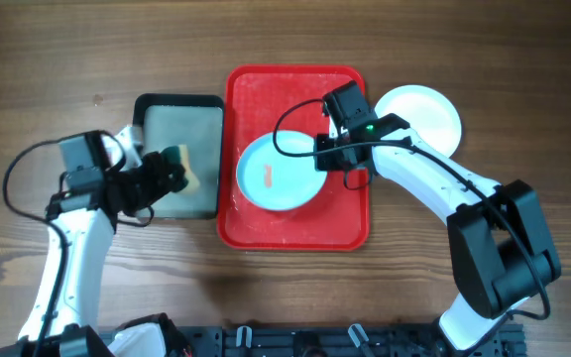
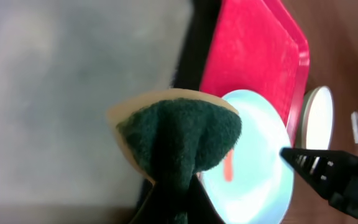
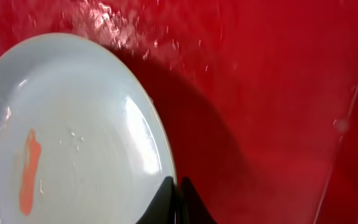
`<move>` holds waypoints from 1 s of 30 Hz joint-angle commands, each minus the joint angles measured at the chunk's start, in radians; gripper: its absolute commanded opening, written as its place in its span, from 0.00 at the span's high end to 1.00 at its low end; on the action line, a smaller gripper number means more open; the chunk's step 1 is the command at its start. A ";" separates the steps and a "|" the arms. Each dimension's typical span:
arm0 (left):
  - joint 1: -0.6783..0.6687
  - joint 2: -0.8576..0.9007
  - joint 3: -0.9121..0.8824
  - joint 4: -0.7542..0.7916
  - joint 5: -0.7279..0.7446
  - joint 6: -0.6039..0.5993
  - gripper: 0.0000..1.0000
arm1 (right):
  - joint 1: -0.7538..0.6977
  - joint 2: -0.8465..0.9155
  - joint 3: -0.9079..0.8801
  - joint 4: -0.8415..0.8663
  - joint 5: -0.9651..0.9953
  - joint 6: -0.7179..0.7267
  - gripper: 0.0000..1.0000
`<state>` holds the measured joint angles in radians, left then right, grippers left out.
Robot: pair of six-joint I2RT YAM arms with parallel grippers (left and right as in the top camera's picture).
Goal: Clean dirty plates on tray and stack at the side
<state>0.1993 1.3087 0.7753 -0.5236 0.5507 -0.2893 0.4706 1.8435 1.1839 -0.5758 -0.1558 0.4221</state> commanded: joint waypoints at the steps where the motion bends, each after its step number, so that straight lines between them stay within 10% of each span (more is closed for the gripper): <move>1: -0.129 -0.016 0.123 0.004 -0.176 -0.002 0.96 | -0.002 -0.020 -0.001 -0.029 -0.048 -0.003 0.88; 12: -0.391 0.065 0.404 -0.106 -0.340 -0.059 0.96 | -0.063 -0.021 0.010 -0.043 -0.279 -0.167 0.01; 28: -0.541 0.447 0.694 -0.416 -0.348 -0.055 0.96 | -0.268 -0.020 0.010 -0.117 -0.549 -0.252 0.01; 30: -0.565 0.474 0.689 -0.416 -0.349 -0.055 0.96 | -0.268 -0.020 0.010 -0.109 -0.548 -0.250 0.18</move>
<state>-0.3275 1.7454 1.4502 -0.9375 0.2123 -0.3386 0.2047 1.8435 1.1843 -0.6914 -0.6044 0.2203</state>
